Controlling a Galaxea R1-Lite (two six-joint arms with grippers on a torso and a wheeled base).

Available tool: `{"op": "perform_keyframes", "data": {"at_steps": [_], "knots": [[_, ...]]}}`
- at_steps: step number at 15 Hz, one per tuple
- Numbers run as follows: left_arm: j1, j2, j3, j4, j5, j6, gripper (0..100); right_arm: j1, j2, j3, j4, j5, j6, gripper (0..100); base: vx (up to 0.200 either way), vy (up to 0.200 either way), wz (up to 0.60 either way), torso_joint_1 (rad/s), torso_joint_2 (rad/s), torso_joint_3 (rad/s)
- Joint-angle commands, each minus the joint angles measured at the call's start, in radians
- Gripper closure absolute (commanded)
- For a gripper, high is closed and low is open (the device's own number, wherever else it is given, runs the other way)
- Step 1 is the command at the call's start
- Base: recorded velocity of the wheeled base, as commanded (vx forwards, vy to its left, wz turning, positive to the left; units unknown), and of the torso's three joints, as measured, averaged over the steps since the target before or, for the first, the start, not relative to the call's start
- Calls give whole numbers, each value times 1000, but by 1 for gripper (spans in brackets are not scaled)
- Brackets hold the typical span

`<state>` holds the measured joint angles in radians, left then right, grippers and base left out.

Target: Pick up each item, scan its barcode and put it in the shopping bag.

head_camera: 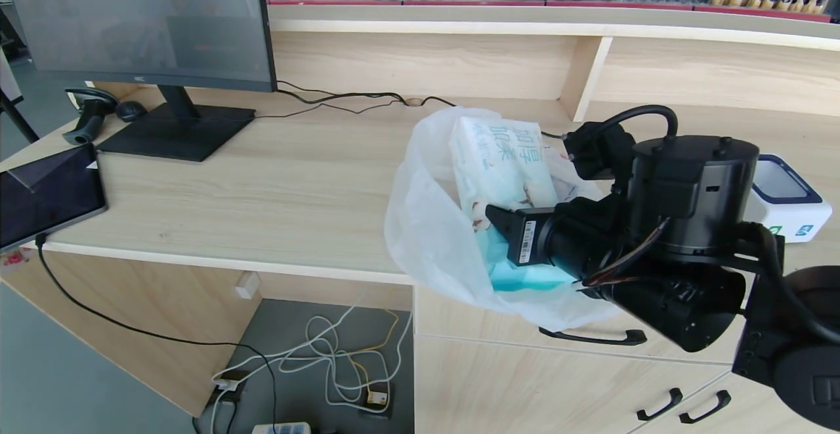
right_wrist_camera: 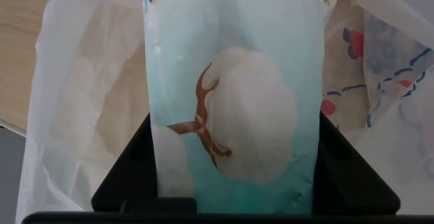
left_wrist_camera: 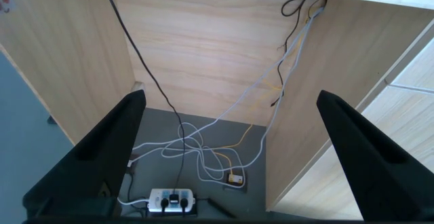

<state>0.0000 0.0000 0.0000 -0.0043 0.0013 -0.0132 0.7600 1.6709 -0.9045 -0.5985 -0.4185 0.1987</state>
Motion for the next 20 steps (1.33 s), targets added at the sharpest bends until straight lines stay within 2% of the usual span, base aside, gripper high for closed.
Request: {"op": "perform_keyframes", "data": {"at_steps": [1, 6, 7, 10, 16, 20], "knots": [[0, 0, 0, 0, 0, -1, 0, -1, 17, 16, -3, 0, 1, 100, 0, 0, 0, 0, 0, 0], [0, 0, 0, 0, 0, -2, 0, -1, 32, 29, -6, 0, 8, 100, 0, 0, 0, 0, 0, 0], [0, 0, 0, 0, 2, -2, 0, -1, 33, 22, -6, 0, 8, 0, 0, 0, 0, 0, 0, 0], [0, 0, 0, 0, 0, -1, 0, 2, 32, 32, -46, 0, 2, 0, 0, 0, 0, 0, 0, 0], [0, 0, 0, 0, 0, -1, 0, 13, 26, 147, -443, 6, -148, 0, 0, 0, 0, 0, 0, 0], [2, 0, 0, 0, 0, -1, 0, 16, 26, 191, -567, 3, -180, 0, 0, 0, 0, 0, 0, 0]]}}
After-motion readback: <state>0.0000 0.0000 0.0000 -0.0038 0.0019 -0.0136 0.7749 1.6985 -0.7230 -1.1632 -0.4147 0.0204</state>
